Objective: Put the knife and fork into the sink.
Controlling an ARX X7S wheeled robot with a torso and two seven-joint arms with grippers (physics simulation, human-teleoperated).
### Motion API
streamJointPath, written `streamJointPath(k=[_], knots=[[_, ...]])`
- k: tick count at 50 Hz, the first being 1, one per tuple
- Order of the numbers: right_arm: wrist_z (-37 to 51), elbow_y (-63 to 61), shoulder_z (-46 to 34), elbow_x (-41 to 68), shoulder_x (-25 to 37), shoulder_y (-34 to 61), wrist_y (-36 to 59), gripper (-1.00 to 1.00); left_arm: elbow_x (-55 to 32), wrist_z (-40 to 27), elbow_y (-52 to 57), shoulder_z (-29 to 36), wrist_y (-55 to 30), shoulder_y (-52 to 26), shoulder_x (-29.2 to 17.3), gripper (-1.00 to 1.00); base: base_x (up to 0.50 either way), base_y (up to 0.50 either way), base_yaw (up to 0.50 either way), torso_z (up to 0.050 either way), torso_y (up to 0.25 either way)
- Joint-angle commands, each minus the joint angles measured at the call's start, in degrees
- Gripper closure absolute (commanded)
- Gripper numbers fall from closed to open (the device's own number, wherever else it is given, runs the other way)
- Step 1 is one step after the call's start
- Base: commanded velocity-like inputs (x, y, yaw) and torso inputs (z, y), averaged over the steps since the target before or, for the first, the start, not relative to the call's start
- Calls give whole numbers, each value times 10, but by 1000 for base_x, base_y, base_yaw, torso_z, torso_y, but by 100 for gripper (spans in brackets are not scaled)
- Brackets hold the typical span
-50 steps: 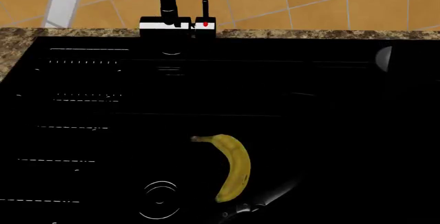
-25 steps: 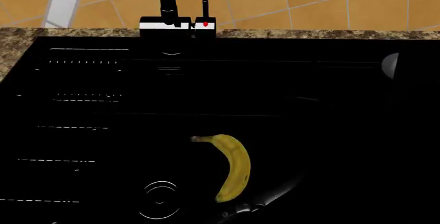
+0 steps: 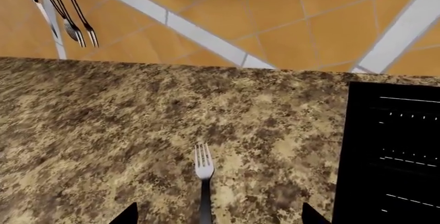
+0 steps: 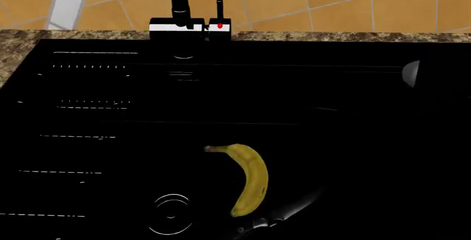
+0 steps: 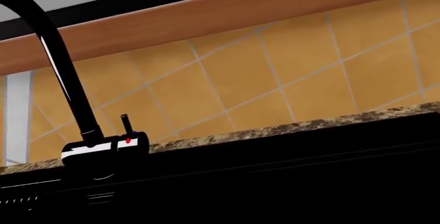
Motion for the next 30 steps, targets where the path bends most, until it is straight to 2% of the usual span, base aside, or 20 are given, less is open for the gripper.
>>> streamJointPath(k=[1,12,30], knots=[[-1,8,-4,0,-1,-1,-8,-100,39,49,-61,15,47,23,54,-100,0,0,0,0,0],[-4,18,-8,0,-1,-4,-18,-100,39,51,-118,20,84,44,76,-100,0,0,0,0,0],[-1,12,-6,8,3,-9,-18,-100,13,28,-151,25,142,81,66,-100,0,0,0,0,0]])
